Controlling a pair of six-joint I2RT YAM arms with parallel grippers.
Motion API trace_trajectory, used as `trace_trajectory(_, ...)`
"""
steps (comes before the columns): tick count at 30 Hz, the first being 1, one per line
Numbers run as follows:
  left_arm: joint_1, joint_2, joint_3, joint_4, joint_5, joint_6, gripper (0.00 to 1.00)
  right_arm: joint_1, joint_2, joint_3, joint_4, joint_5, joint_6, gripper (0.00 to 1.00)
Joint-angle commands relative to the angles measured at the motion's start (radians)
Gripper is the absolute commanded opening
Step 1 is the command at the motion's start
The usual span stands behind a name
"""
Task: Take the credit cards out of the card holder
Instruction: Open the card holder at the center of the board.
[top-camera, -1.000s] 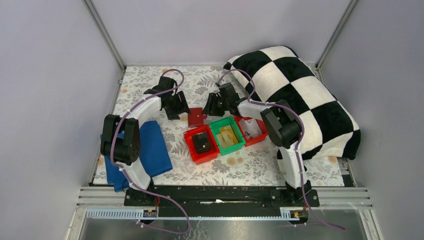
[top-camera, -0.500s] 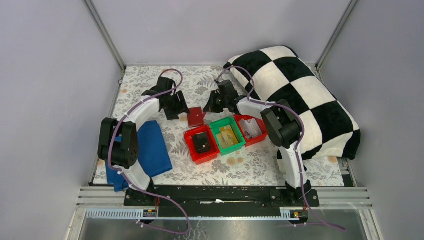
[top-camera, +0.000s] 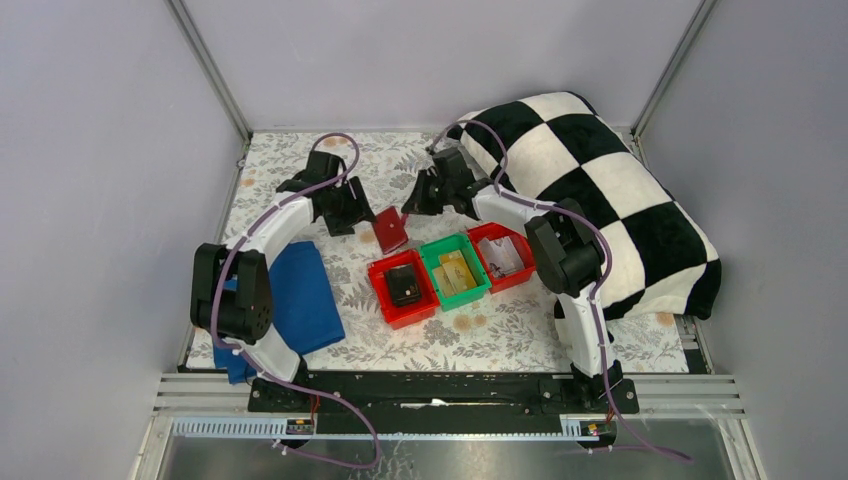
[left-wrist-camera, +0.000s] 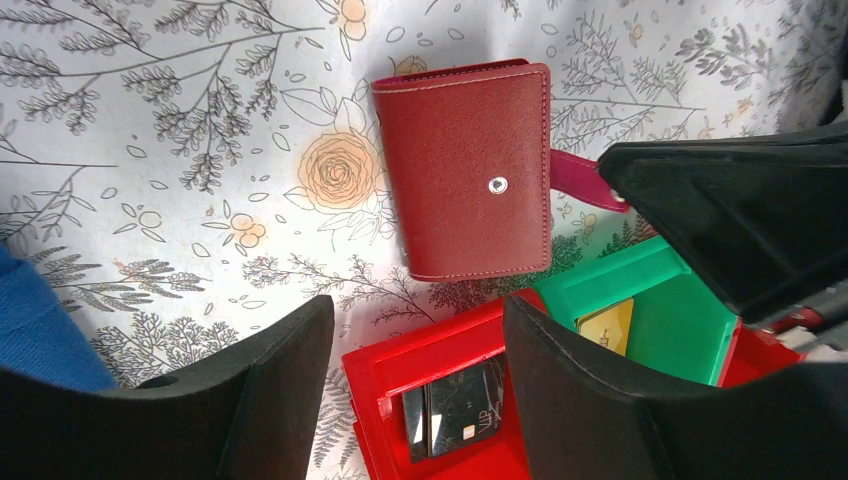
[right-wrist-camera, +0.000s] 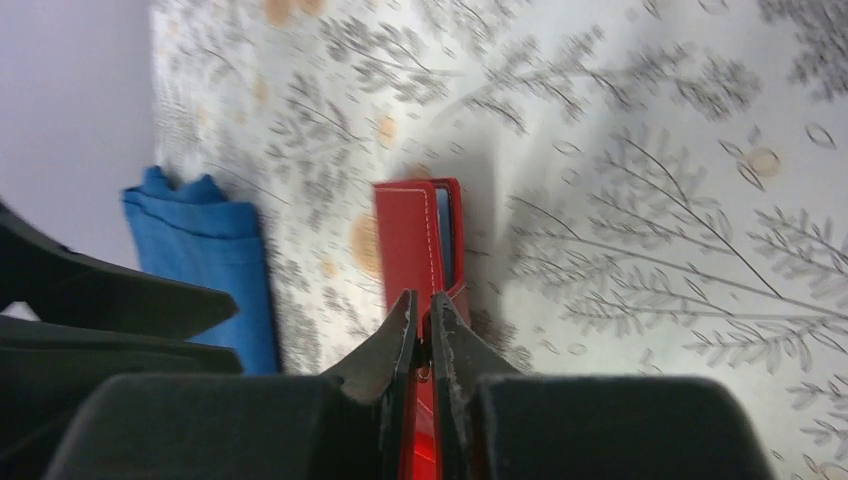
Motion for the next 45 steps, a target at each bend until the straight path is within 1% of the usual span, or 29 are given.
trace_trajectory(1, 0.032, -0.063, 0.013, 0.006, 0.006, 0.016, 0.67, 0.008, -0.053, 0.098, -0.009, -0.056, 0.066, 0.00)
trace_trajectory(5, 0.077, -0.077, 0.002, 0.002, 0.019, 0.033, 0.67, 0.009, -0.079, 0.063, 0.094, -0.125, 0.160, 0.00)
trace_trajectory(8, 0.107, -0.083, -0.005, 0.003, 0.035, 0.042, 0.67, 0.011, -0.078, 0.065, 0.111, -0.141, 0.181, 0.00)
trace_trajectory(13, 0.115, -0.088, -0.015, 0.006, 0.074, 0.046, 0.67, 0.011, -0.082, 0.060, 0.141, -0.156, 0.199, 0.00)
trace_trajectory(16, 0.123, -0.087, -0.035, 0.030, 0.142, 0.033, 0.67, 0.011, -0.083, 0.062, 0.148, -0.155, 0.208, 0.00)
trace_trajectory(20, 0.124, -0.087, -0.057, 0.059, 0.179, 0.010, 0.67, 0.011, -0.083, 0.059, 0.149, -0.158, 0.214, 0.00)
trace_trajectory(24, 0.129, -0.069, -0.119, 0.170, 0.287, -0.042, 0.66, 0.009, -0.097, 0.018, 0.173, -0.149, 0.226, 0.00)
trace_trajectory(27, 0.130, -0.022, -0.138, 0.195, 0.306, -0.071, 0.64, 0.010, -0.103, -0.007, 0.185, -0.140, 0.232, 0.00)
trace_trajectory(33, 0.130, -0.027, -0.143, 0.192, 0.253, -0.078, 0.64, -0.012, -0.107, -0.037, 0.164, -0.113, 0.203, 0.00)
trace_trajectory(39, 0.129, -0.013, -0.134, 0.178, 0.233, -0.071, 0.64, -0.080, -0.080, -0.060, 0.151, -0.138, 0.202, 0.00)
trace_trajectory(45, 0.129, -0.006, -0.133, 0.198, 0.253, -0.058, 0.65, -0.117, -0.045, -0.029, -0.011, -0.059, 0.077, 0.00)
